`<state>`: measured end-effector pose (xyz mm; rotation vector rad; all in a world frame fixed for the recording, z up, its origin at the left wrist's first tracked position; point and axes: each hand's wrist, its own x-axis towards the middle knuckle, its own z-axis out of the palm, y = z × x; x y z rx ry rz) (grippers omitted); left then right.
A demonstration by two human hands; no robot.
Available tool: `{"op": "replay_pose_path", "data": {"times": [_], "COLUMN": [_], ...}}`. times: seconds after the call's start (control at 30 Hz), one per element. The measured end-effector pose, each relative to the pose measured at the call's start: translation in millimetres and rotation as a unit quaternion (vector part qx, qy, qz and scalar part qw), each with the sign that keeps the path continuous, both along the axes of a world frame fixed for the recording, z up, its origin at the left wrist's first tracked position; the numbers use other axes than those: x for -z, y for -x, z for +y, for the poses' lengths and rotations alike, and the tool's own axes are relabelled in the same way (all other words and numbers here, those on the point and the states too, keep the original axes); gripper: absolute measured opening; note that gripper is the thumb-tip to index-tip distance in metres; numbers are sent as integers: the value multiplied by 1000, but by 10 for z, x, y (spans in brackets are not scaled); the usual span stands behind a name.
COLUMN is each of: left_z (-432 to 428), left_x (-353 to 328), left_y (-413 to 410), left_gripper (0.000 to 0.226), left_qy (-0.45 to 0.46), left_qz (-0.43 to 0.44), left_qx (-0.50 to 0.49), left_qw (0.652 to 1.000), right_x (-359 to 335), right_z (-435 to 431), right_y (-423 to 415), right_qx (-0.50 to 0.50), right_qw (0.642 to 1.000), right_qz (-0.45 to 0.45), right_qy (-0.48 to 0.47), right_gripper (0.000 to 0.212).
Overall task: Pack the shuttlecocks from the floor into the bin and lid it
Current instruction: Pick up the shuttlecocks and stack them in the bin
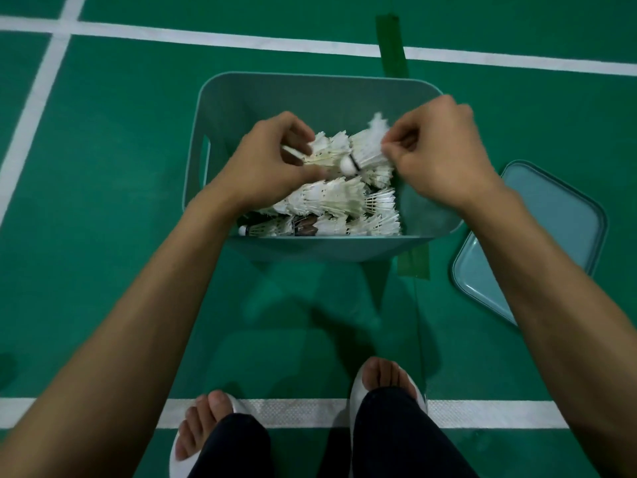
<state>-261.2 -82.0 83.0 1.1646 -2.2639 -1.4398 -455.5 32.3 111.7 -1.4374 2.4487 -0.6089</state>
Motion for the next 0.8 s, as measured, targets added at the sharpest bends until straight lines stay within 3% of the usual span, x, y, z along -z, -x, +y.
{"op": "replay_pose_path", "data": {"times": [0.1, 0.2, 0.3, 0.43, 0.5, 0.6, 0.8], "left_z": [-76, -108, -72, -47, -22, -30, -91], "left_x": [55, 63, 113, 170, 158, 152, 187], "left_y": [-70, -110, -126, -110, -94, -94, -95], "left_gripper": [11, 9, 17, 38, 34, 41, 55], "left_qy": [141, 127, 89, 54, 48, 57, 67], "left_qz": [-136, -292, -364, -376, -358, -315, -268], "left_qx": [-27, -1, 47, 76, 81, 63, 63], "left_qw": [980, 948, 926, 922, 929, 945, 959], "right_x": [14, -15, 19, 214, 321, 465, 626], "right_z": [61, 53, -17, -94, -135, -199, -343], "right_y": [27, -98, -210, -218, -169, -83, -7], "right_qx": [119, 133, 109, 111, 149, 199, 240], "right_qw": [990, 982, 980, 981, 976, 953, 933], "right_qz": [65, 89, 90, 28, -70, -199, -255], "right_qy": [-34, -103, -142, -159, -141, -109, -81], "right_gripper": [12, 12, 20, 18, 3, 7, 10]}}
